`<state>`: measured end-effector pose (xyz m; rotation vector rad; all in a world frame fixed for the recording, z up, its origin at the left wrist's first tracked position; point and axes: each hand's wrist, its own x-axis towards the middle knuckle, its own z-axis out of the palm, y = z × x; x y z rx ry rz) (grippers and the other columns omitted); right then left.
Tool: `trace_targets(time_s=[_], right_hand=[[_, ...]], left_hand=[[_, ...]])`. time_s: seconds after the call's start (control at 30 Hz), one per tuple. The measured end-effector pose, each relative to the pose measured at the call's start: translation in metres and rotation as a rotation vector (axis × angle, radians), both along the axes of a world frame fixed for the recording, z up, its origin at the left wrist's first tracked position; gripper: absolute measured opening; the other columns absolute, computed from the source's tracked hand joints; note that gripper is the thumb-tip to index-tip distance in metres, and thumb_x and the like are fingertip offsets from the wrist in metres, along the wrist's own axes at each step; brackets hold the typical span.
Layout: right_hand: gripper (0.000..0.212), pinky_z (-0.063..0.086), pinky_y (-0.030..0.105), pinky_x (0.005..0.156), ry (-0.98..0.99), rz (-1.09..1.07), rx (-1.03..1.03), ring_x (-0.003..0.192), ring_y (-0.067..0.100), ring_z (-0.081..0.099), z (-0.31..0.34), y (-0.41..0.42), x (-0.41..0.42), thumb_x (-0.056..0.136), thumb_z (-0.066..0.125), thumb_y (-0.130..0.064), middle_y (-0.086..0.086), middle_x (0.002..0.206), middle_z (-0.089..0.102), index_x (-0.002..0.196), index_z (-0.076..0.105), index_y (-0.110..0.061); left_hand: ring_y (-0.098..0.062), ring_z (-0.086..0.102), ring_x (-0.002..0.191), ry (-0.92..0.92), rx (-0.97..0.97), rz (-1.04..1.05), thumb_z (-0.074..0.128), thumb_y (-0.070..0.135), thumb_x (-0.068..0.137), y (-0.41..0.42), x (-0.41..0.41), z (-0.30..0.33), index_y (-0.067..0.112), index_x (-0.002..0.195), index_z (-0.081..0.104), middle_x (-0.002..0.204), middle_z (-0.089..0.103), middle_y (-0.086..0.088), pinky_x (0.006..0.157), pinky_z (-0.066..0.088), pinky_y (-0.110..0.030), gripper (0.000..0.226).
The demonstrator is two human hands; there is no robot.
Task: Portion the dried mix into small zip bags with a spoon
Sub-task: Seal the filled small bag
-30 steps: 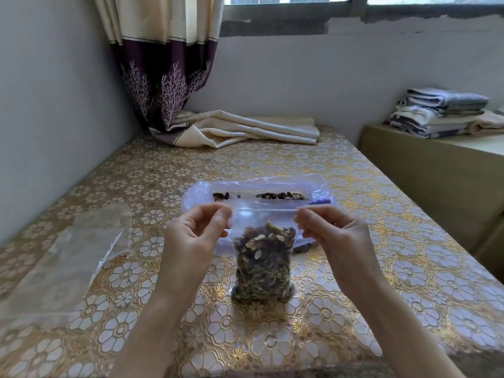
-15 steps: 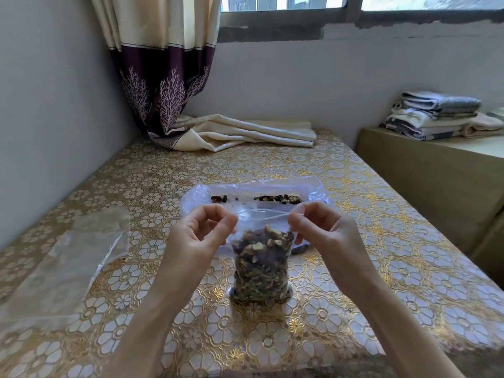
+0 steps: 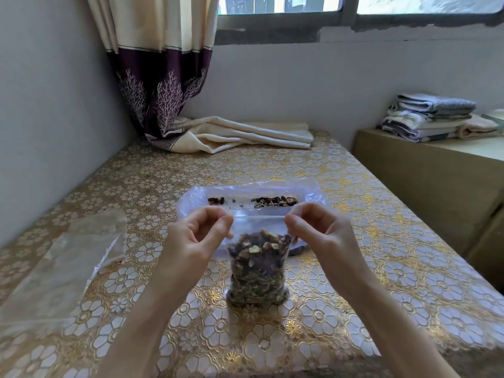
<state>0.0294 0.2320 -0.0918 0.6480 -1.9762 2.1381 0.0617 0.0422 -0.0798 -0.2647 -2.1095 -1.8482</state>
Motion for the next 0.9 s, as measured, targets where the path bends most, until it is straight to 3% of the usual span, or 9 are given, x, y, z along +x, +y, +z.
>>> trace_targets(time_s=[0.17,0.3,0.5,0.7,0.9], right_hand=[[0.014,0.045,0.014,0.062,0.027,0.015,0.053,0.064,0.002,0.056,0.003,-0.001,0.0,0.085,0.061,-0.003,-0.013,0.064,0.062,0.077,0.066,-0.013],[0.012,0.045,0.013,0.061,0.036,0.02,0.08,0.063,-0.001,0.057,0.005,-0.002,0.001,0.083,0.063,-0.004,-0.013,0.064,0.064,0.076,0.066,-0.014],[0.013,0.044,0.017,0.059,0.026,0.002,0.079,0.061,0.005,0.054,0.006,0.0,0.002,0.082,0.065,-0.007,-0.01,0.063,0.062,0.073,0.067,-0.016],[0.013,0.04,0.021,0.057,0.03,0.001,0.098,0.062,0.013,0.049,0.006,-0.001,0.002,0.084,0.064,-0.006,-0.008,0.064,0.06,0.075,0.067,-0.015],[0.017,0.037,0.008,0.053,0.07,0.027,0.16,0.055,-0.002,0.051,0.012,-0.003,0.002,0.084,0.063,-0.001,-0.015,0.059,0.061,0.074,0.067,-0.015]], left_hand=[[0.003,0.058,0.061,-0.003,-0.042,-0.022,0.06,0.035,0.073,0.0,-0.001,0.003,0.014,0.081,0.065,0.065,0.064,0.01,0.06,0.044,-0.007,0.022],[-0.007,0.058,0.064,0.007,-0.032,-0.012,0.067,0.037,0.067,0.0,-0.004,0.001,0.021,0.075,0.07,0.069,0.066,0.008,0.062,0.048,-0.013,0.018],[-0.015,0.053,0.062,0.028,-0.077,0.011,0.066,0.043,0.066,0.001,-0.006,-0.001,0.032,0.076,0.07,0.066,0.064,0.007,0.056,0.044,-0.015,0.016],[-0.021,0.054,0.063,0.029,-0.086,-0.024,0.064,0.044,0.066,0.003,-0.003,0.003,0.033,0.079,0.07,0.067,0.064,0.005,0.06,0.043,-0.027,0.018],[-0.03,0.054,0.065,0.053,-0.129,-0.007,0.067,0.04,0.065,0.005,-0.005,0.006,0.022,0.075,0.071,0.073,0.068,0.0,0.064,0.044,-0.038,0.021]])
